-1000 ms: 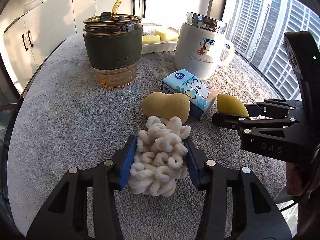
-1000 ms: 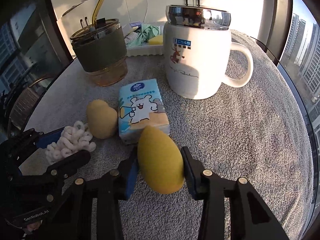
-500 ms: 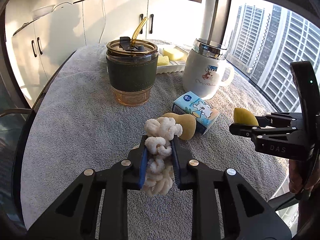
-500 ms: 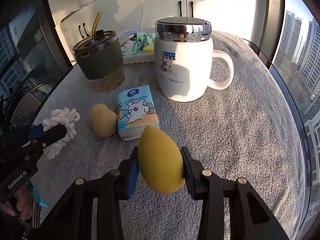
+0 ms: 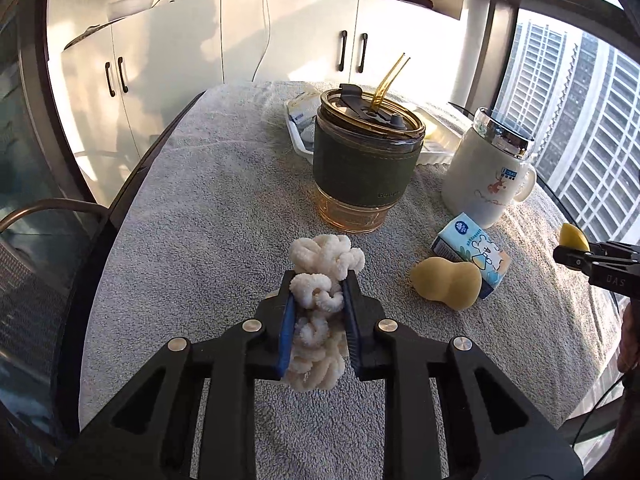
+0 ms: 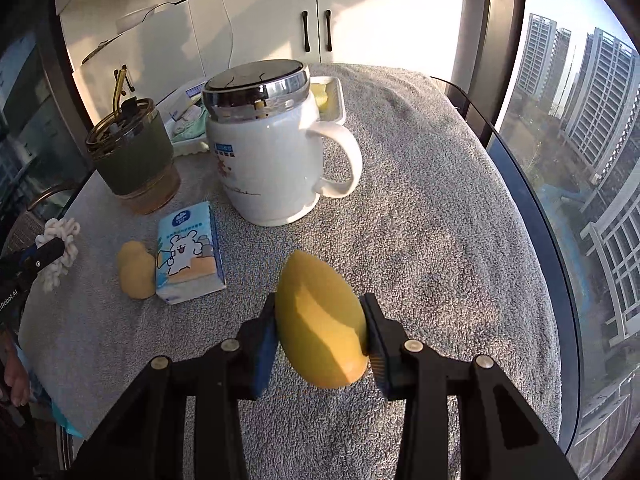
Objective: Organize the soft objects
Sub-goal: 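Carry the rope toy and egg sponge over the white tray with both grippers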
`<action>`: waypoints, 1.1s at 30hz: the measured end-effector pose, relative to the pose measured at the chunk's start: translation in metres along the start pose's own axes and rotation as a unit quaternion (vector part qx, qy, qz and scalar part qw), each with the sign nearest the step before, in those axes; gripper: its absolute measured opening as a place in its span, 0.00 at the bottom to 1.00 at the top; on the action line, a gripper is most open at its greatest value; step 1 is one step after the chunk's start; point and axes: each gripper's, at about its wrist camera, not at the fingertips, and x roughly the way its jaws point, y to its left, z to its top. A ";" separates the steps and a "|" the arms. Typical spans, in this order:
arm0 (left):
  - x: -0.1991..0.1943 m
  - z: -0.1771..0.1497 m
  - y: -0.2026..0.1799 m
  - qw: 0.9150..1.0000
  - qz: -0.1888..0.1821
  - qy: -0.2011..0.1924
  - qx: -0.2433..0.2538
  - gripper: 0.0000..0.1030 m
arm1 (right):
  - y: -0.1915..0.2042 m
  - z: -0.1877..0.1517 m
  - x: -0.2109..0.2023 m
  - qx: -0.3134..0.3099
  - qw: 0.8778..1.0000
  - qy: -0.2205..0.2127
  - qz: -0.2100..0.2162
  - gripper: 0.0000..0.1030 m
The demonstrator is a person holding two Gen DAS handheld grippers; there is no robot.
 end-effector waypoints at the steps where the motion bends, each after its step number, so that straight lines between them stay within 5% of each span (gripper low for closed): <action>1: 0.001 0.002 0.004 1.000 0.007 -0.001 -0.003 0.19 | -0.004 0.002 0.001 0.003 1.000 -0.001 -0.003 0.41; 33: 0.081 0.114 0.097 0.997 0.073 -0.019 -0.035 0.19 | -0.087 0.128 0.093 0.037 0.997 0.030 -0.060 0.41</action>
